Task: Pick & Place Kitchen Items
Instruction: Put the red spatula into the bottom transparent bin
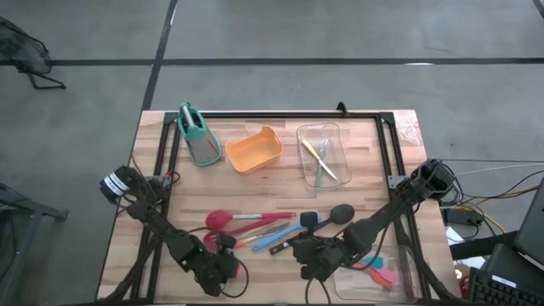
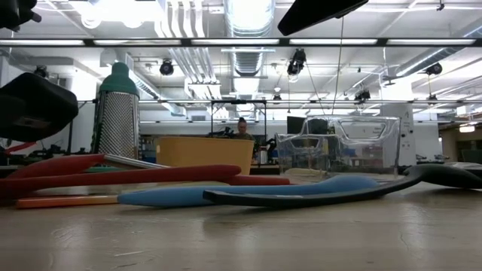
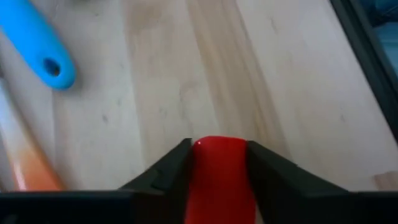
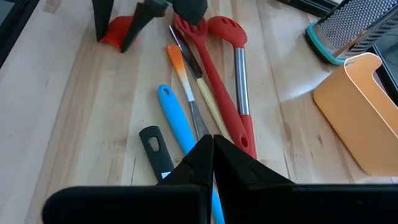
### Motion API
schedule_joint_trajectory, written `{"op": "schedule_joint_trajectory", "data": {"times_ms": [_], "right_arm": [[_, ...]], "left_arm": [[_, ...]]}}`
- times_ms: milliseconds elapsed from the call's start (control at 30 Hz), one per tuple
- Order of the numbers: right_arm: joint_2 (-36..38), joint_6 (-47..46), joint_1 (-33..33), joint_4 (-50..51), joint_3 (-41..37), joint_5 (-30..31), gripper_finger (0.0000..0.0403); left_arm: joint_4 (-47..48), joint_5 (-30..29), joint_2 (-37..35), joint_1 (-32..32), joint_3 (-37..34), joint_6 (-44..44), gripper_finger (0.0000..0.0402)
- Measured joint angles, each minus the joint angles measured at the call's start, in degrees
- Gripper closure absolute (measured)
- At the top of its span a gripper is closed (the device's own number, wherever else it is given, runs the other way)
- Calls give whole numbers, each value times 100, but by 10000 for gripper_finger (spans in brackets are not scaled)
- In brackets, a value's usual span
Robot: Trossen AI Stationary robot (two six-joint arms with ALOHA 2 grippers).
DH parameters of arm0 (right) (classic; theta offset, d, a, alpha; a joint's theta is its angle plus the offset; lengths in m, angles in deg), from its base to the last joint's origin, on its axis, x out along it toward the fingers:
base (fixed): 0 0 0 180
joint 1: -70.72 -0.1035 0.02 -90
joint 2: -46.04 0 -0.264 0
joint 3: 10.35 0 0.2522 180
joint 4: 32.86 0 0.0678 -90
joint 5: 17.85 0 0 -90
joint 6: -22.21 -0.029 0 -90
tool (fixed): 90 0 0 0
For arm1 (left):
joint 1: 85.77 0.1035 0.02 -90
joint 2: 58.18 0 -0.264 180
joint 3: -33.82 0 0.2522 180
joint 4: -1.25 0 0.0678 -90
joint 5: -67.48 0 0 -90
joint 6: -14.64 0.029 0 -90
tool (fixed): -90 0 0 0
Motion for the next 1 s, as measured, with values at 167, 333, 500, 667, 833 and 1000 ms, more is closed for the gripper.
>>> {"op": "schedule_joint_trajectory", "data": {"times_ms": [167, 333, 500, 667, 833, 1000], "right_arm": [[0, 5, 0, -22, -2, 0, 394], [0, 7, 0, -37, -2, 2, 394], [0, 7, 0, -39, -4, 2, 394], [0, 52, 0, -61, -4, 2, 394], [0, 365, 0, -350, -17, -3, 394], [0, 612, -67, -402, 3, -120, 394]], "left_arm": [[-116, 206, 9, 3, 5, -1, 331], [113, 392, -420, -6, -55, 233, 334], [141, 172, -1067, -13, -53, 637, 335], [169, -316, -1783, -11, 14, 1198, 347], [192, -356, -2355, 211, 6, 1474, 350], [141, -303, -2771, 495, 125, 1803, 353]]}}
